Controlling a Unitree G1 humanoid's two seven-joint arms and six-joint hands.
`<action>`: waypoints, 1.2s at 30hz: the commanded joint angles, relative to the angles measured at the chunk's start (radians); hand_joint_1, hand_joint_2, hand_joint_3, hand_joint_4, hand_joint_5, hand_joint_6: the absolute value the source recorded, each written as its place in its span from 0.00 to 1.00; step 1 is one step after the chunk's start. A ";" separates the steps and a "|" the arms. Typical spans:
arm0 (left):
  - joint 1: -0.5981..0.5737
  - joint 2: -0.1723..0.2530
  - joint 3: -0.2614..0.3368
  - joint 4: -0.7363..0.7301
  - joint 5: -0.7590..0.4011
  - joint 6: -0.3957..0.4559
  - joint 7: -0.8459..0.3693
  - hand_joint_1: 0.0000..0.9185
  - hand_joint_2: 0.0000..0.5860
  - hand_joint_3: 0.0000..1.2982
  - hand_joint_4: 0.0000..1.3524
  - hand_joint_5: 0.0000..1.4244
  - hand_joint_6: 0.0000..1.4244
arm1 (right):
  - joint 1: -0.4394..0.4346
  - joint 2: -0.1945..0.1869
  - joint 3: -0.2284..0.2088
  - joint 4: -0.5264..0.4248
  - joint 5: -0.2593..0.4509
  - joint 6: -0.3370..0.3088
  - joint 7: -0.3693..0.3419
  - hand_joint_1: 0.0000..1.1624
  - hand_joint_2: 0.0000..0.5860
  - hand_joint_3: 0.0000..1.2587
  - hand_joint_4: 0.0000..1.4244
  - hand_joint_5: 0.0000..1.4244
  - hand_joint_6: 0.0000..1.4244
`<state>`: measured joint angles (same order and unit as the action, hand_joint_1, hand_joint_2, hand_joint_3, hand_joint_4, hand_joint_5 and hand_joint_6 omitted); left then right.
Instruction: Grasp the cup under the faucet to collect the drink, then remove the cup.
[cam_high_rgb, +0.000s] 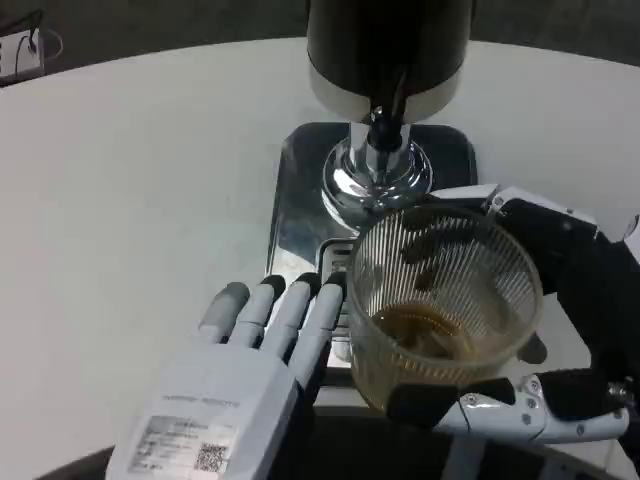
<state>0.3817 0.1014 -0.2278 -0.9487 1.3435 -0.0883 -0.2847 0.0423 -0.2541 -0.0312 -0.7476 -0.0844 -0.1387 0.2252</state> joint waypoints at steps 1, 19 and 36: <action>-0.002 -0.014 0.015 -0.008 0.015 -0.003 -0.003 0.00 0.07 0.00 0.00 0.00 0.00 | 0.007 -0.005 -0.014 -0.045 0.011 -0.030 0.000 1.00 0.14 0.65 0.71 0.81 1.00; -0.010 -0.052 0.040 0.005 0.027 -0.005 0.040 0.00 0.06 0.00 0.00 0.00 0.00 | 0.022 -0.025 0.003 -0.069 0.003 -0.021 0.009 1.00 0.14 0.65 0.71 0.81 1.00; 0.019 -0.067 0.048 0.015 0.016 -0.005 0.091 0.00 0.07 0.00 0.00 0.00 0.00 | 0.024 -0.015 0.002 -0.079 -0.005 -0.005 -0.004 1.00 0.14 0.65 0.71 0.81 1.00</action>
<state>0.3932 0.0363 -0.1803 -0.9391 1.3535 -0.0885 -0.2090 0.0769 -0.2817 -0.0284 -0.7933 -0.0936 -0.1383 0.2331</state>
